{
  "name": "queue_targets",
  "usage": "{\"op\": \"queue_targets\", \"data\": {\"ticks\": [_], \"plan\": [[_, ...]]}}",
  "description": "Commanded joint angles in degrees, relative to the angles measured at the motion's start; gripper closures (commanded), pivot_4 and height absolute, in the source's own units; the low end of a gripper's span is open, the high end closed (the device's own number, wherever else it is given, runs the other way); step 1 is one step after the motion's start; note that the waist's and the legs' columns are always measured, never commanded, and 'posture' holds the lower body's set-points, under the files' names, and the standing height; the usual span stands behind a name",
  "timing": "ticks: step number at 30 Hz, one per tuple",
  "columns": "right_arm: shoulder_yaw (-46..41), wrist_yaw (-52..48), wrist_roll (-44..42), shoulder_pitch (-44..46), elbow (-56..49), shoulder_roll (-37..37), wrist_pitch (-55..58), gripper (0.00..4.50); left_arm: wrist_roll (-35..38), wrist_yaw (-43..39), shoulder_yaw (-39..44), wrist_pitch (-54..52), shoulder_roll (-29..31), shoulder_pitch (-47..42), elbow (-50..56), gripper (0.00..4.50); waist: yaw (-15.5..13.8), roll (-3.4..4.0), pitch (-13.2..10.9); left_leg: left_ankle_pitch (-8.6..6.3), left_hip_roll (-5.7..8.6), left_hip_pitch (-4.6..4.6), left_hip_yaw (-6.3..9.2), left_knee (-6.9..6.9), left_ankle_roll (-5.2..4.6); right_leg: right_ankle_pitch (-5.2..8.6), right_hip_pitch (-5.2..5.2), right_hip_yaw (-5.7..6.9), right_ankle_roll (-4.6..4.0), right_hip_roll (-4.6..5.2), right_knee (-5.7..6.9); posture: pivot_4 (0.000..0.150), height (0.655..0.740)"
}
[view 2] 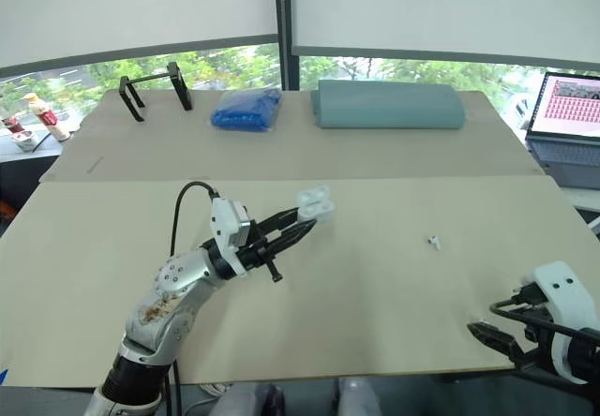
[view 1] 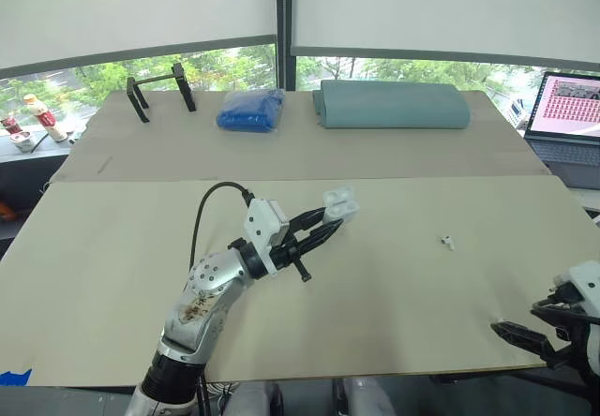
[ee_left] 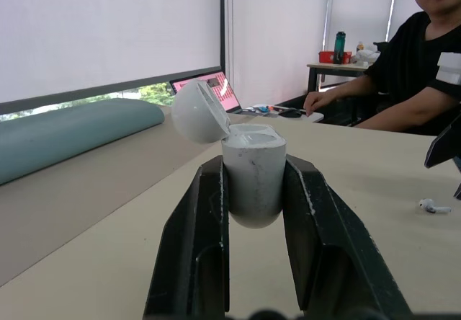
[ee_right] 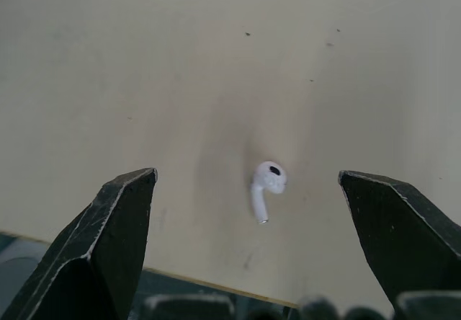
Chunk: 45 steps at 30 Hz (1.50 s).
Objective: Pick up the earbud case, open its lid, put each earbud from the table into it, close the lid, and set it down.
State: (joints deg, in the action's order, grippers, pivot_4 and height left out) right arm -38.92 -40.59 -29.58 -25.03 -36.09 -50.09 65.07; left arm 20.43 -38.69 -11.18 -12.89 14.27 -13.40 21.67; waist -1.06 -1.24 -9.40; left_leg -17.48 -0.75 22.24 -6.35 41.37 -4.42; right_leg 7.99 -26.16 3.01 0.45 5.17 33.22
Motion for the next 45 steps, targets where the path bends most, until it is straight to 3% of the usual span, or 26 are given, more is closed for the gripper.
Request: {"op": "queue_targets", "data": {"ticks": [1,15,18,27,28,34,39,45], "plan": [[1.8,1.9,2.0,1.0,0.7,0.9,-3.5,0.01,0.4,0.7,-0.7,-0.3,-0.2,0.1,2.9,3.97,0.1,0.01,0.0,0.00,0.00,-0.01,0.00,0.01,0.00,0.00,0.00,-0.02,-0.01,0.00,0.02,0.150,0.7400],[9.8,2.1,7.9,2.3,9.3,0.6,-11.3,0.01,0.9,0.9,-0.3,-1.4,0.8,-0.1,3.6,3.97,0.3,0.00,0.0,0.01,0.03,-0.05,-0.04,0.02,-0.03,0.01,0.01,-0.17,-0.02,-0.05,0.04,0.150,0.7400],[10.5,2.0,7.6,2.8,10.0,0.6,-11.4,0.76,1.0,1.0,0.0,-1.5,1.3,-0.2,3.7,3.97,0.3,-0.05,0.1,0.01,0.03,-0.09,-0.06,0.04,-0.03,0.01,0.05,-0.21,-0.02,-0.06,0.04,0.150,0.7400],[11.5,1.2,7.4,2.0,10.3,-0.8,-8.8,3.95,1.0,0.8,0.4,-1.7,2.1,0.0,3.7,3.97,0.1,-0.05,0.1,0.02,0.05,-0.11,-0.07,0.08,-0.08,0.00,0.09,-0.31,-0.02,-0.06,0.04,0.150,0.7400],[11.5,1.1,7.2,1.9,10.2,-1.1,-8.3,4.13,0.9,0.8,0.5,-1.6,2.2,0.0,3.6,3.97,0.1,-0.05,0.1,0.01,0.06,-0.10,-0.07,0.08,-0.08,0.00,0.08,-0.32,-0.02,-0.05,0.04,0.150,0.7400],[11.2,0.7,7.0,3.7,12.1,-2.0,-8.6,4.14,0.5,1.0,0.1,-1.2,2.0,0.2,3.4,3.97,-0.2,-0.06,0.1,0.00,0.06,-0.08,-0.07,0.05,-0.11,0.00,0.08,-0.31,-0.01,-0.06,0.02,0.150,0.7400],[12.0,-1.1,3.3,10.6,12.1,-2.1,-7.9,4.14,0.5,1.1,0.1,-1.2,1.8,0.1,3.3,3.97,0.1,-0.04,0.1,-0.02,0.07,-0.03,-0.11,0.21,-0.16,-0.03,0.05,-0.38,0.02,-0.06,0.03,0.150,0.7400],[27.2,-7.6,9.1,18.0,14.3,-9.9,-17.1,4.14,0.2,1.0,0.0,-0.8,1.7,0.1,3.0,3.97,0.4,-0.04,0.1,-0.02,0.05,-0.14,-0.16,0.21,-0.14,-0.05,0.01,-0.51,0.02,-0.12,0.22,0.150,0.7400]]}}
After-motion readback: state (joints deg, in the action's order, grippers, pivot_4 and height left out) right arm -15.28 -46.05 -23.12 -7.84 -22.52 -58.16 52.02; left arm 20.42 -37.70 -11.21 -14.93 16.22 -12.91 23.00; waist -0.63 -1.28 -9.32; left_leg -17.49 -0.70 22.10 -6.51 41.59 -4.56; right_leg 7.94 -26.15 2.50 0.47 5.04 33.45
